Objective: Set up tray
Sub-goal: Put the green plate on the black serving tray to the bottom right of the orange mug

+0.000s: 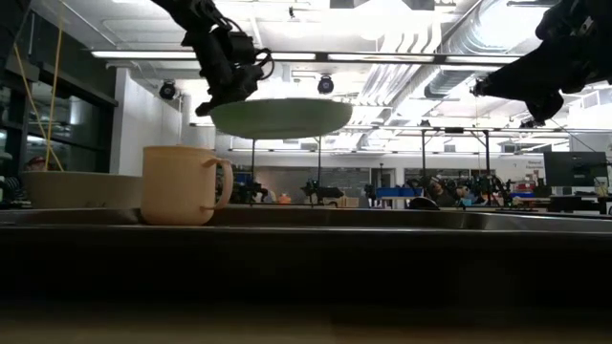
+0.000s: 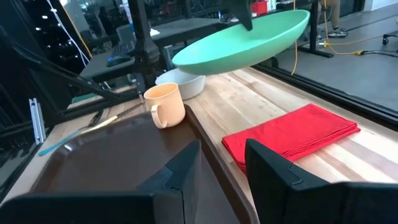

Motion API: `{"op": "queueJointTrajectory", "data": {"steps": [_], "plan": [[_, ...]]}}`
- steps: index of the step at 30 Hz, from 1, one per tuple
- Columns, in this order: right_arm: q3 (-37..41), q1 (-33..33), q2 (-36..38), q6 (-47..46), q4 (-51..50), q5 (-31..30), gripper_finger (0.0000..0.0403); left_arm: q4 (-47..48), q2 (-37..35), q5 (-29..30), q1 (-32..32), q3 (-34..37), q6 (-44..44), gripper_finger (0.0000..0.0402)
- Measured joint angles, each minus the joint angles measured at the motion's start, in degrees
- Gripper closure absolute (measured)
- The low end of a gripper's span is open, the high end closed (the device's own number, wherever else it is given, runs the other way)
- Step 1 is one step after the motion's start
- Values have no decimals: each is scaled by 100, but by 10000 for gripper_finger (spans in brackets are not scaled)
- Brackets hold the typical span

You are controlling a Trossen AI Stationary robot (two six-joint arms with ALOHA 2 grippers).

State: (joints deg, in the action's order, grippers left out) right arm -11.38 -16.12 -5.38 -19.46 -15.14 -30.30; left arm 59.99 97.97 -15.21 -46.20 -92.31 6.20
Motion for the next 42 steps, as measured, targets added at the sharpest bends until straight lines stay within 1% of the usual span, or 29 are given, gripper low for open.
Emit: {"op": "queueJointTrajectory", "data": {"steps": [8,18,27,42], "plan": [[0,1,507,18,-363,1,299,19,0,-282,519,0,5,387],[0,0,495,39,-406,24,299,54,-2,-393,1165,0,170,387],[0,0,495,22,-404,28,300,325,-2,-391,1624,0,223,387],[0,0,498,45,-402,28,300,308,-2,-386,2301,0,485,387]]}}
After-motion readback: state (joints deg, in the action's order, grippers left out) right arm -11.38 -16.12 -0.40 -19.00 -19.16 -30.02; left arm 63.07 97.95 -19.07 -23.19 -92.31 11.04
